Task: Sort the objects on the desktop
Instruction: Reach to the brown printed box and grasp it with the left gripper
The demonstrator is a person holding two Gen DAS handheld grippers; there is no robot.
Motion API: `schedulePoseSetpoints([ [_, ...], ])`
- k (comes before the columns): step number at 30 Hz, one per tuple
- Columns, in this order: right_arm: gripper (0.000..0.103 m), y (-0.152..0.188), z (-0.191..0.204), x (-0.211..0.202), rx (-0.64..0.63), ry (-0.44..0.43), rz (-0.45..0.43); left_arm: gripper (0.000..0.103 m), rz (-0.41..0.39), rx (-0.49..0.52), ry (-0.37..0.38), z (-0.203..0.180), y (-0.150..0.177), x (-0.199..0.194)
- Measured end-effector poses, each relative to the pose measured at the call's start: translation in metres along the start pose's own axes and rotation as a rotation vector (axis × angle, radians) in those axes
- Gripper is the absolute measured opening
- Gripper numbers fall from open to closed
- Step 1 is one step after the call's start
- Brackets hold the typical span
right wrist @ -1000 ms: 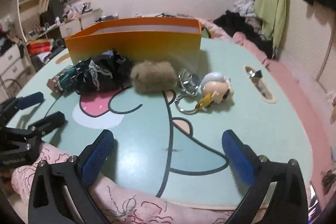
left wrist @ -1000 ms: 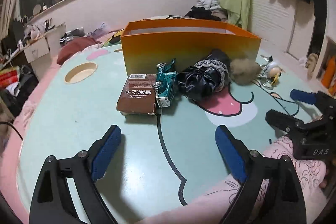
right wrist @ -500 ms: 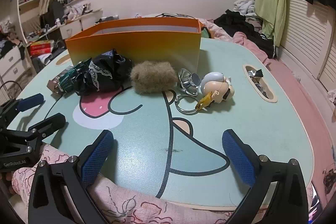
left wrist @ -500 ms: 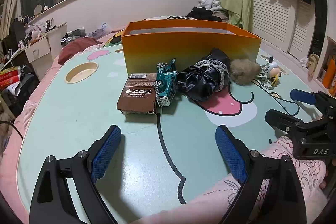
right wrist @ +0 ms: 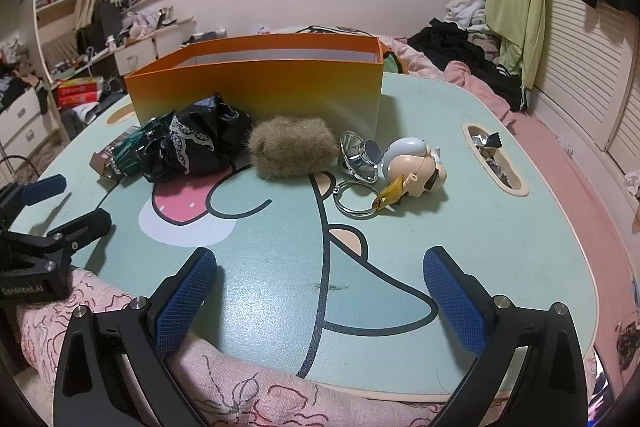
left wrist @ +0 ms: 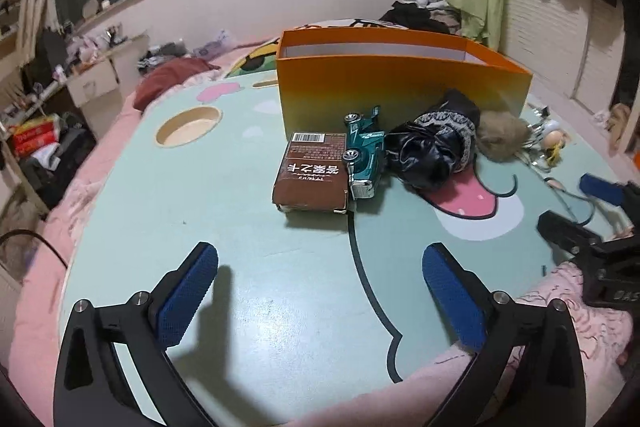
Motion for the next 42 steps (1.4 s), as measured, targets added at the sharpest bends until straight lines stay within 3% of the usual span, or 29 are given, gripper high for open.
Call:
schedulePoseSetpoints([
  [5,0.103,0.000,0.000,0.000,0.000,0.001,0.000,0.102,-0.135,0.084,0.044,0.012,-0.013,-0.026],
  [7,0.103,0.001,0.000,0.000,0.000,0.001,0.000,0.102,-0.205,0.038,0.149,0.026,-0.019,-0.037],
  [9,0.103,0.000,0.000,0.000,0.000,0.000,0.000,0.102,-0.144,-0.019,0.183,0.035,-0.026,-0.032],
  [11,0.103,0.000,0.000,0.000,0.001,0.000,-0.001,0.102,-0.060,-0.007,0.172,0.038,-0.032,-0.017],
  [15,0.103,0.001,0.000,-0.001,0.001,0.000,0.000,0.080,-0.014,-0.053,0.147,0.047,-0.046,0.010],
  [17,0.103,0.001,0.000,-0.001,0.001,0.000,-0.001,0.080,0.021,-0.070,0.167,0.047,-0.052,0.022],
  [23,0.103,0.001,0.001,-0.001,0.001,0.000,-0.001,0.079,0.031,-0.008,0.155,0.029,-0.062,0.033],
  [29,0.103,0.001,0.001,-0.001,0.001,0.000,-0.001,0.079,0.057,0.015,0.251,0.010,-0.061,0.036],
  [33,0.103,0.002,0.000,-0.001,0.001,0.000,-0.001,0.069,0.050,-0.025,0.325,0.017,-0.054,0.032],
  [35,0.103,0.002,0.000,-0.002,0.002,0.000,-0.001,0.069,0.047,-0.043,0.312,0.026,-0.050,0.029],
  [38,0.103,0.000,0.003,-0.003,0.001,0.000,-0.001,0.064,0.067,-0.024,0.191,0.035,-0.042,0.030],
  [42,0.103,-0.001,0.004,-0.003,0.000,-0.001,-0.003,0.064,0.031,-0.037,0.236,0.034,-0.045,0.024],
])
Point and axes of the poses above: each gripper's, at about its wrist camera, not at the fingertips, and x roughly the way its jaws point, z to its left, y to its underside, the point moved 2 cm from there along x, roughly the way its jaws point, and after that the axes turned 6 degrees about y, right-handed, at the moved point
